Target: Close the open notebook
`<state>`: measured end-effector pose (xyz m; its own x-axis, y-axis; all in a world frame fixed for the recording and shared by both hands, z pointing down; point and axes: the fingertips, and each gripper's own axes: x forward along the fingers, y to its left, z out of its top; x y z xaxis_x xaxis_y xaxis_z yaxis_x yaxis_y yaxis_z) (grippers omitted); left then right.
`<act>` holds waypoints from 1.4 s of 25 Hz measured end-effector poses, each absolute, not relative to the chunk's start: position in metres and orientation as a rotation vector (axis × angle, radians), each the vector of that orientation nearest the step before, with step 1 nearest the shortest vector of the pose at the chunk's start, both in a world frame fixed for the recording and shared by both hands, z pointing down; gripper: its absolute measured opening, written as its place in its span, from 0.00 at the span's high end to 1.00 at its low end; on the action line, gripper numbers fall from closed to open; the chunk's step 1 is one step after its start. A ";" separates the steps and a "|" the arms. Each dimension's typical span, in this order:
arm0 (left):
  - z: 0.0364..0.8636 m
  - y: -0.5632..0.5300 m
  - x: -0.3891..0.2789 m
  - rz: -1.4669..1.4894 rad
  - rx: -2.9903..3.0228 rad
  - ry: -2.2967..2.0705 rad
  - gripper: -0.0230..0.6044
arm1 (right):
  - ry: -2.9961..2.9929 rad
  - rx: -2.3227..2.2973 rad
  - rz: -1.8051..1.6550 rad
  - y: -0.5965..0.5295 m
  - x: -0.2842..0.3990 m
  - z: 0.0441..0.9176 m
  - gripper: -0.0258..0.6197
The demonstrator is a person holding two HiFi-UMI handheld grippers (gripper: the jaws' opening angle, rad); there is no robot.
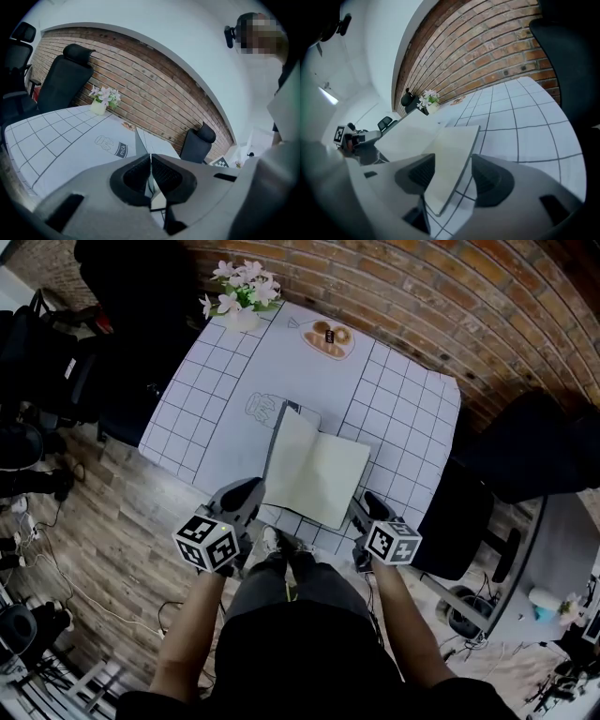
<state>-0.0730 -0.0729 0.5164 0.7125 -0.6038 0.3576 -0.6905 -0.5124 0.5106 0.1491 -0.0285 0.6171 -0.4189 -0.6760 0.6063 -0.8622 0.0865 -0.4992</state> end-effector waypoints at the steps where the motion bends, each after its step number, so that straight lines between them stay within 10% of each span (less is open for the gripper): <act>1: 0.514 -0.071 -0.069 0.171 2.285 -0.964 0.92 | -2.139 1.566 1.239 -0.028 0.153 0.616 0.58; 35: 0.524 -0.001 0.071 0.167 2.361 -0.442 0.92 | -2.121 1.657 1.242 -0.003 0.180 0.607 0.58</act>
